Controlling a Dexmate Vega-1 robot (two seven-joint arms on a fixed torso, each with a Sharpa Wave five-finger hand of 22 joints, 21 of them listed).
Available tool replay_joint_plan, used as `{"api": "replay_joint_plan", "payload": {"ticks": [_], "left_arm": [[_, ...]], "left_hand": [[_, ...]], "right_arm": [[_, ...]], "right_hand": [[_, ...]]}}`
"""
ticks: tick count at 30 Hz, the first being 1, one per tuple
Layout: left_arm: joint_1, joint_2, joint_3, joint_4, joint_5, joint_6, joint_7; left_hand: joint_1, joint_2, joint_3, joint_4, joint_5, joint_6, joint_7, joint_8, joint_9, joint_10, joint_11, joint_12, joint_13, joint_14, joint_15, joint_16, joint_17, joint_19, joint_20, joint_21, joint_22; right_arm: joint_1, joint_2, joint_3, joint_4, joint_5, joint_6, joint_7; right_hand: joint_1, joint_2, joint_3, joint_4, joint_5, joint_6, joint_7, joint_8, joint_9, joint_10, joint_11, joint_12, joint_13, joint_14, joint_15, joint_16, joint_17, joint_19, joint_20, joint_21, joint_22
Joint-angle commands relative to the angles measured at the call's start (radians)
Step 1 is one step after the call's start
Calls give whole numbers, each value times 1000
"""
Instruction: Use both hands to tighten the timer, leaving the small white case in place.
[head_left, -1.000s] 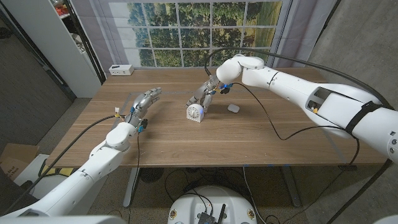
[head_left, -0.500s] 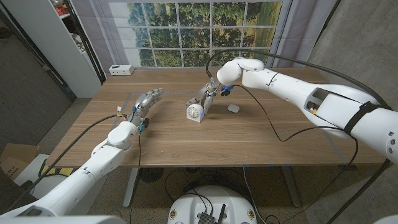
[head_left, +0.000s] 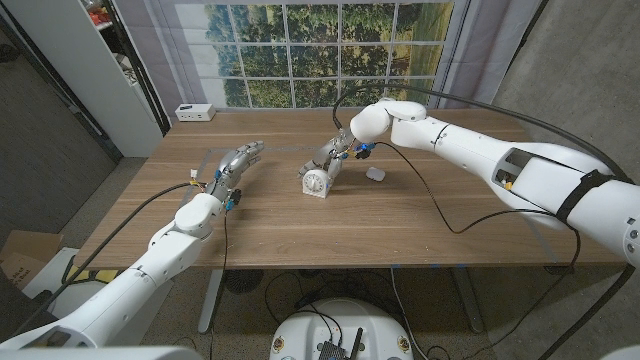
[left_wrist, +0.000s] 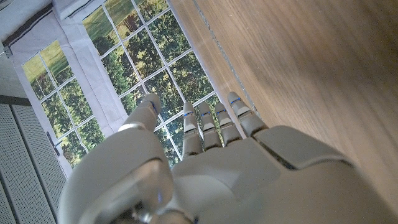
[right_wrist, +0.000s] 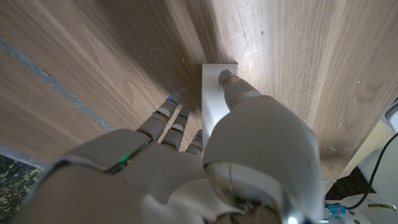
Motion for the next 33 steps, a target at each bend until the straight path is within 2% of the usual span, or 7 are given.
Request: {"api": "replay_joint_plan", "payload": {"ticks": [1, 7, 12, 18, 27, 31, 33], "left_arm": [[-12, -1, 9, 2, 20, 0, 8], [-16, 9, 20, -13, 52, 14, 24], [-14, 26, 29, -46, 103, 42, 63], [-6, 47, 34, -95, 148, 86, 102], [-11, 62, 58, -141, 250, 107, 149], [-23, 66, 70, -147, 281, 109, 144], [-29, 65, 75, -148, 296, 108, 147]], "left_hand": [[12, 1, -1, -1, 7, 7, 1, -1, 2, 8, 1, 7, 6, 9, -1, 6, 4, -2, 4, 2, 5], [17, 4, 1, -2, 8, 7, 0, -2, 2, 7, 2, 7, 8, 7, 0, 5, 4, -2, 5, 2, 5], [36, 4, 7, -11, 9, 6, -20, -3, 2, 2, -5, 5, 11, 5, -5, 5, 5, -4, 6, 2, 4], [70, -26, 1, -24, -5, 5, -66, -3, 3, -4, -16, 2, 15, -9, -15, 2, 5, -20, 4, -4, 2], [130, -87, -23, -24, -7, 59, -139, 20, 9, -3, -36, 4, 23, -17, -27, 5, 7, -36, 4, -6, 1], [142, -104, -31, -23, -2, 65, -150, 23, 11, 0, -42, 5, 25, -14, -33, 7, 7, -38, 3, -7, 1], [146, -111, -35, -22, 1, 71, -154, 25, 12, 0, -42, 5, 26, -14, -36, 8, 8, -38, 3, -6, 1]], "right_arm": [[-19, -24, 20, -40, -9, -39, -22], [-26, -35, 36, -62, -10, -77, -32], [-27, -36, 51, -64, 9, -108, -26], [-22, -32, 61, -59, 38, -139, -11], [-20, -35, 89, -78, 89, -237, 8], [-18, -42, 96, -94, 100, -277, 3], [-15, -42, 101, -93, 113, -292, 7]], "right_hand": [[6, 13, -18, 2, -15, 54, -2, 18, 7, 43, -8, 18, 15, 36, -175, 23, 13, 18, -1, 3, 2], [-2, 22, -53, 7, -31, 144, -2, 48, 23, 111, -6, 46, 43, 95, -180, 71, 41, 46, -4, 5, 2], [-15, 20, -79, 10, -41, 203, -2, 68, 33, 157, 6, 65, 62, 121, -180, 101, 61, 68, 1, 7, 3], [-26, 19, -98, 13, -45, 250, -3, 84, 42, 180, 16, 76, 75, 140, -178, 124, 75, 82, 2, 8, 3], [-37, 14, -115, 14, -48, 268, -1, 87, 47, 200, 34, 84, 86, 155, -179, 143, 86, 102, 2, 12, 3], [-41, 14, -120, 14, -48, 277, -1, 90, 50, 214, 35, 89, 91, 170, -177, 153, 90, 113, 4, 14, 3], [-49, 19, -121, 19, -48, 282, -1, 91, 52, 241, 47, 100, 95, 193, -176, 163, 92, 123, 9, 16, 3]]}}
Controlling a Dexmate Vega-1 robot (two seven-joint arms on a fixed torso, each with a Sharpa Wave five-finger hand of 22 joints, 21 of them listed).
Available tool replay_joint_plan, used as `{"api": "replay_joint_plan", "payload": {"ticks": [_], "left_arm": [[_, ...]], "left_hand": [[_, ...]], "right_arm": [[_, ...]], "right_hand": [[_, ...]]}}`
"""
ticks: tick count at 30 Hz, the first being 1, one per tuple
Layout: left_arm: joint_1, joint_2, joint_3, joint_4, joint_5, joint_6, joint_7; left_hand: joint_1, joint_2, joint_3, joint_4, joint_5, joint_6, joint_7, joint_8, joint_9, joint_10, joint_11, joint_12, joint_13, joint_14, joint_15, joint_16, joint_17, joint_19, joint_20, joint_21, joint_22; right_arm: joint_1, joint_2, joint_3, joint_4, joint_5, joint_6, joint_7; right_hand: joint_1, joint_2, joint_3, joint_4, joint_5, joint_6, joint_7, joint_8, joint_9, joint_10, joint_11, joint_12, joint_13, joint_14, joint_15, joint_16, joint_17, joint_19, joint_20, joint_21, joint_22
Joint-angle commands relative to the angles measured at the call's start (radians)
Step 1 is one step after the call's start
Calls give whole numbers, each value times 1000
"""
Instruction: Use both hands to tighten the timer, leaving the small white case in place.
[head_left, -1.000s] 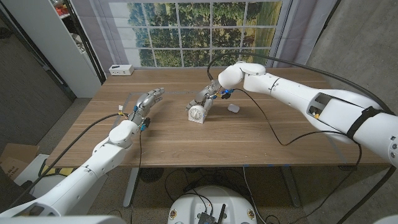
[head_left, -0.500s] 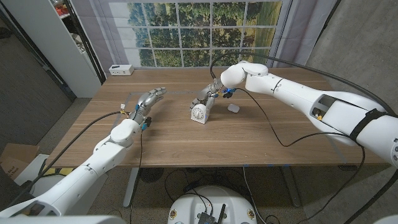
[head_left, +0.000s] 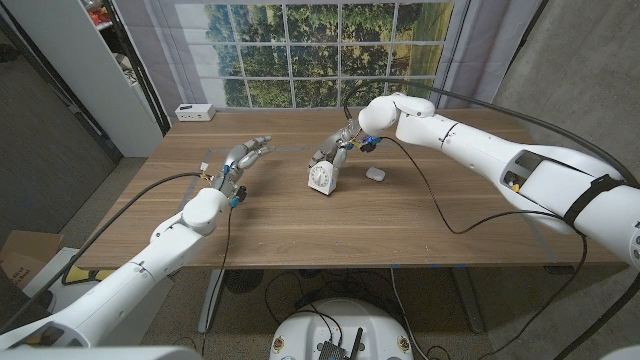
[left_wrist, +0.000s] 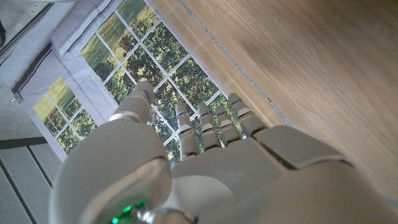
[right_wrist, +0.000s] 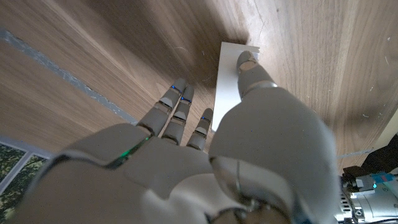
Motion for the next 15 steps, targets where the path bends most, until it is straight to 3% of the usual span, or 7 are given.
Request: {"api": "replay_joint_plan", "payload": {"ticks": [1, 10, 15], "left_arm": [[-24, 14, 31, -37, 107, 16, 29], [-56, 10, 48, -23, 150, -21, 5], [-71, 5, 59, -11, 165, -35, -12]], "left_hand": [[15, -12, -10, 2, 9, 10, -16, 12, 4, 1, -10, 5, 3, 4, -11, 8, 3, -6, 0, 2, 3], [30, -33, -24, 7, 17, 38, -22, 22, 7, 4, -12, 7, 6, 3, -13, 8, 3, -7, -3, 3, 4], [44, -45, -32, 9, 24, 62, -29, 31, 11, 4, -12, 7, 8, 3, -17, 9, 3, -7, -2, 3, 4]], "right_arm": [[7, -10, 33, -25, 60, -111, 10], [10, -12, 53, -43, 122, -219, 19], [9, -11, 66, -49, 167, -274, 14]], "right_hand": [[-22, 3, -8, 6, -2, 78, 52, 10, 6, 41, 10, 22, 9, 40, -172, 19, 6, 25, 7, 10, 4], [-32, 0, -14, 5, 0, 105, 52, 18, 13, 61, 19, 33, 23, 79, -176, 36, 11, 55, 9, 16, 4], [-44, -8, -20, 7, 0, 117, 54, 23, 17, 56, 41, 32, 29, 87, -171, 35, 9, 64, 15, 18, 4]]}}
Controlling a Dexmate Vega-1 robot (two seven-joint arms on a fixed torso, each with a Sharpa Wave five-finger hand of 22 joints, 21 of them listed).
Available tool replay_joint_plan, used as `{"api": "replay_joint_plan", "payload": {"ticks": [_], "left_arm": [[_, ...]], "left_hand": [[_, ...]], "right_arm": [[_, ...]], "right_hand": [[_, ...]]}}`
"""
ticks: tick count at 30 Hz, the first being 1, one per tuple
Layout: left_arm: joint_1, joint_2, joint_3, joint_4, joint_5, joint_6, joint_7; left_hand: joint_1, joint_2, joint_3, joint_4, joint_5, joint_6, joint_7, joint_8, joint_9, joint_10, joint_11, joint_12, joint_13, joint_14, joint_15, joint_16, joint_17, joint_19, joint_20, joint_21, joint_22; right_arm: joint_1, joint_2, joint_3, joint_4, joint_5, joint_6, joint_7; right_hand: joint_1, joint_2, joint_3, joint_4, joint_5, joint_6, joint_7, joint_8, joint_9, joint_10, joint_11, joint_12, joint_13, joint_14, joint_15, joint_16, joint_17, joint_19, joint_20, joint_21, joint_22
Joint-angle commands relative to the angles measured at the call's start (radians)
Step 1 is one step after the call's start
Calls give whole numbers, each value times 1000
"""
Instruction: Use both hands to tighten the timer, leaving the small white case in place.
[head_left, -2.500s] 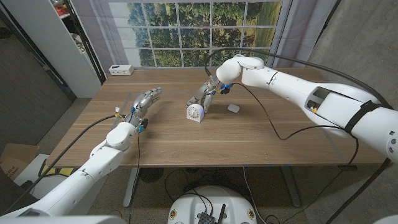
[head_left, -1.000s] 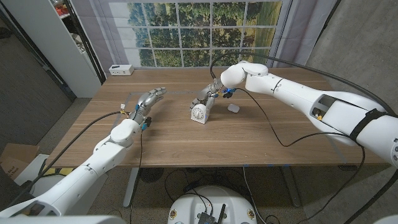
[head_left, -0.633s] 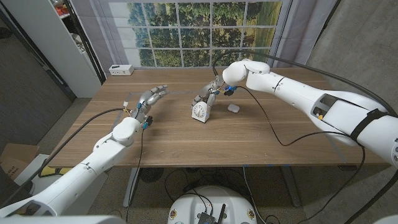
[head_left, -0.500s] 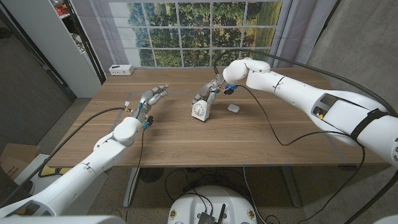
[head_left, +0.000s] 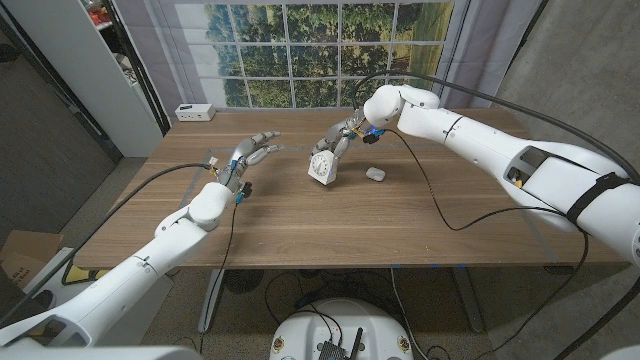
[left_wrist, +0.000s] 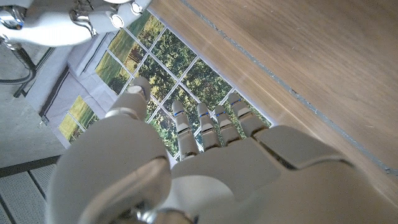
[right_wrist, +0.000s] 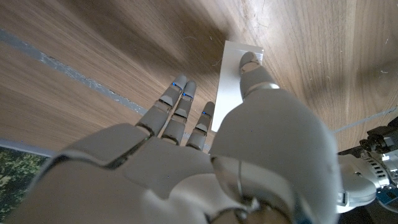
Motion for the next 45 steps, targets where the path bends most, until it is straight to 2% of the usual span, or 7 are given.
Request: {"api": "replay_joint_plan", "payload": {"ticks": [1, 9, 17, 22, 29, 33, 45], "left_arm": [[-38, -4, 27, 13, 57, -31, -30], [-53, -8, 39, 15, 74, -48, -53], [-64, -4, 44, 5, 87, -56, -75], [-83, -7, 56, 15, 101, -70, -95], [-108, -35, 73, 45, 114, -88, -98], [-126, -55, 82, 75, 122, -114, -98], [-153, -81, 99, 117, 127, -127, -109]], "left_hand": [[12, -13, -7, 1, 10, 19, -1, 10, 6, 5, -4, 7, 4, 2, -6, 5, 4, -8, -2, 3, 4], [29, -27, -17, 3, 19, 40, 0, 18, 10, 9, -9, 9, 7, 3, -6, 6, 4, -6, 1, 5, 4], [50, -40, -28, 5, 30, 75, -9, 30, 14, 7, -9, 10, 10, -1, -7, 5, 4, -7, 5, 5, 5], [81, -51, -35, 2, 46, 104, -22, 40, 18, 6, -8, 9, 13, -3, -5, 5, 4, -7, 7, 6, 5], [130, -49, -43, 8, 70, 158, -22, 59, 28, 18, -11, 16, 18, 3, -10, 8, 5, -3, 11, 9, 6], [161, -35, -49, 15, 81, 211, -15, 81, 40, 32, -11, 23, 23, 11, -14, 10, 5, 1, 11, 12, 8], [195, -27, -70, 22, 89, 264, 11, 105, 61, 51, -15, 31, 30, 28, -24, 13, 4, 11, 10, 17, 9]], "right_arm": [[2, 1, 31, -14, 99, -138, 3], [-8, -9, 56, -17, 189, -197, -8], [-46, -32, 99, -59, 274, -254, -74], [-44, -35, 104, -55, 321, -269, -73], [-50, -44, 117, -56, 380, -273, -83], [-49, -45, 116, -48, 398, -265, -89], [-38, -30, 112, -8, 442, -236, -83]], "right_hand": [[-13, -5, -5, 3, 1, 109, 65, 16, 8, -2, 26, 1, 8, 15, -172, 3, -1, 14, 6, 11, 5], [-19, -6, -8, 2, 2, 125, 77, 22, 14, 7, 43, 5, 15, 40, -174, 13, 1, 26, 3, 12, 5], [-26, -10, -10, 2, 3, 155, 88, 36, 21, 17, 61, 9, 21, 57, -171, 12, -3, 43, 2, 15, 5], [-29, -13, -10, 0, 3, 166, 118, 42, 25, 17, 78, 9, 25, 63, -167, 10, -4, 48, 2, 15, 5], [-32, -13, -11, -1, 4, 171, 131, 46, 30, 28, 91, 12, 29, 76, -163, 15, -2, 56, -2, 16, 5], [-34, -12, -12, -1, 4, 174, 137, 47, 33, 35, 96, 14, 30, 79, -163, 17, 0, 57, -4, 15, 5], [-38, -10, -12, -2, 5, 187, 158, 54, 39, 44, 107, 16, 35, 87, -163, 17, 0, 63, -18, 14, 5]]}}
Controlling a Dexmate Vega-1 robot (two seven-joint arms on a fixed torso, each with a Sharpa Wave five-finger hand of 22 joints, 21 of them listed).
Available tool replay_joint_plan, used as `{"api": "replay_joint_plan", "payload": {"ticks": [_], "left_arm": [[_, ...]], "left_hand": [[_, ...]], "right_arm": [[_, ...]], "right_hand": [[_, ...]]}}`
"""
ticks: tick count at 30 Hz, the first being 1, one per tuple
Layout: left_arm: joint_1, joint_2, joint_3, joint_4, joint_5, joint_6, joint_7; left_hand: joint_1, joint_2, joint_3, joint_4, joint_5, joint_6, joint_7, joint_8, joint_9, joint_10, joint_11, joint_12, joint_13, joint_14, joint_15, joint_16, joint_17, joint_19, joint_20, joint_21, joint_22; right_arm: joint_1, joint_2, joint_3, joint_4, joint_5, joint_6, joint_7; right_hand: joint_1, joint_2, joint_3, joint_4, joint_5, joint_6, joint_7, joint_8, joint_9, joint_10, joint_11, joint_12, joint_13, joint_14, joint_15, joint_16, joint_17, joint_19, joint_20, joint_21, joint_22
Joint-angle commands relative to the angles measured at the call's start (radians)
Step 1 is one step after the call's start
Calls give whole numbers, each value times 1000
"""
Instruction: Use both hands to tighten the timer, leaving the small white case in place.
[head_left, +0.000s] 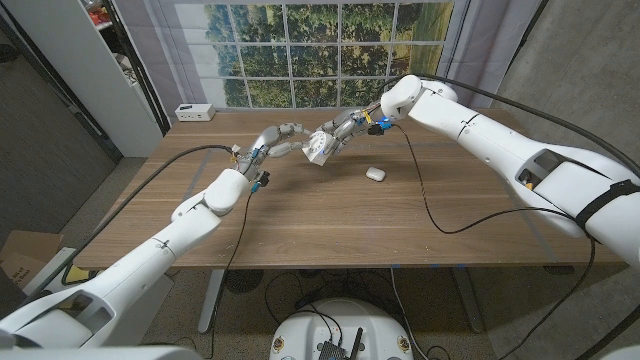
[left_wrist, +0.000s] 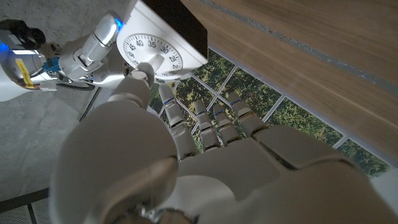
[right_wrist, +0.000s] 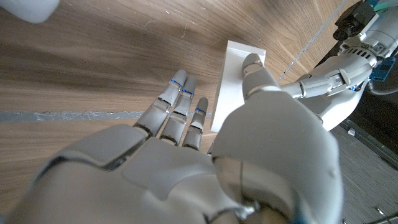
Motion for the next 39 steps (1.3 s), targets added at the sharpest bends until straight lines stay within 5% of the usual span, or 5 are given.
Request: {"api": "replay_joint_plan", "payload": {"ticks": [1, 28, 37, 39], "left_arm": [[-29, -27, 18, 41, 6, -18, -13], [-13, 22, 20, -42, 0, 71, -50], [-3, 27, 11, -67, -1, 56, -44], [-2, 28, 10, -72, 1, 55, -43]], "left_hand": [[22, 1, -12, 4, 9, 29, 10, 19, 12, 12, 1, 8, 6, 10, -15, 5, 5, 11, -1, 9, 2], [117, 86, -21, 7, 13, 130, 33, 64, 51, 9, 2, 6, 16, 4, -14, 2, 6, 11, 7, 12, 6], [127, 82, -36, 7, 7, 152, 40, 72, 59, 20, -5, 9, 18, 7, -18, 2, 4, 15, 7, 15, 6], [129, 81, -40, 7, 6, 157, 43, 75, 61, 22, -3, 10, 18, 9, -20, 2, 4, 17, 8, 16, 7]], "right_arm": [[9, 14, 1, 38, 54, 22, -1], [-7, -9, 10, 13, 100, 25, -1], [-13, -2, 31, 50, 156, 33, 32], [-14, -2, 33, 55, 162, 39, 35]], "right_hand": [[-7, 3, -1, 1, 5, 185, 160, 54, 2, 7, 7, 5, 6, 12, -156, 7, 4, 11, -10, 5, 5], [-17, 9, -2, 2, 7, 188, 158, 56, 13, 10, 3, 2, 13, 14, -159, 6, 9, 13, -27, 0, 5], [-11, 14, 3, -2, 10, 193, 162, 58, 15, 29, 7, 8, 16, 25, -163, 8, 10, 20, -40, 1, 5], [-5, 19, 7, -5, 11, 200, 161, 60, 16, 66, -10, 21, 18, 45, -169, 15, 11, 25, -45, 1, 5]]}}
